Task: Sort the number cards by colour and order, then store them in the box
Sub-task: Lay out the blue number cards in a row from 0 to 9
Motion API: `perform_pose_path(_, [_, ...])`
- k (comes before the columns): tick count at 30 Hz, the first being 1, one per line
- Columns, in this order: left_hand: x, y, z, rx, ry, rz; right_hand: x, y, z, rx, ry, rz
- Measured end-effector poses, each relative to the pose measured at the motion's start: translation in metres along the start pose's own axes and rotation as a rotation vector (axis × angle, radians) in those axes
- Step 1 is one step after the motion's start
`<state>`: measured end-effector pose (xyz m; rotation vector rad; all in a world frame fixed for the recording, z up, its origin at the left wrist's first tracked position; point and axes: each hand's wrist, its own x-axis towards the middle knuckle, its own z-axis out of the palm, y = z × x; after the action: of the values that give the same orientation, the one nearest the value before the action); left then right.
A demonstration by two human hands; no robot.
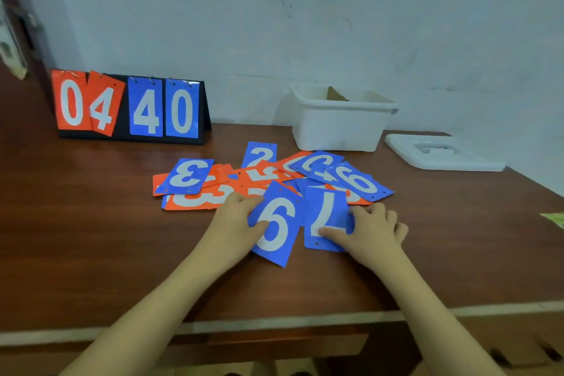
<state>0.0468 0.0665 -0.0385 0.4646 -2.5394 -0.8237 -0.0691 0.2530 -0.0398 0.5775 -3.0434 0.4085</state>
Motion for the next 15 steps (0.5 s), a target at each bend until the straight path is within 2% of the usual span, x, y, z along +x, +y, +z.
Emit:
perform_pose_path(4, [-0.004,0.003,0.003,-0.025,0.049,0.007,0.000,0.000,-0.003,0.138,-0.060,-0.054])
perform_pose_path(8, [-0.007,0.004,-0.001,-0.078,0.232,0.022,-0.008,-0.002,0.002,-0.044,0.074,0.057])
perform_pose_path(10, [-0.009,0.005,-0.001,-0.077,0.206,0.042,-0.012,-0.003,0.002,-0.026,0.059,0.079])
perform_pose_path(13, [-0.014,0.008,0.006,-0.069,0.132,0.047,-0.014,-0.001,-0.005,0.104,-0.062,0.070])
perform_pose_path(15, [-0.018,0.010,0.007,-0.087,0.174,0.062,-0.018,0.000,-0.008,0.227,-0.078,0.009])
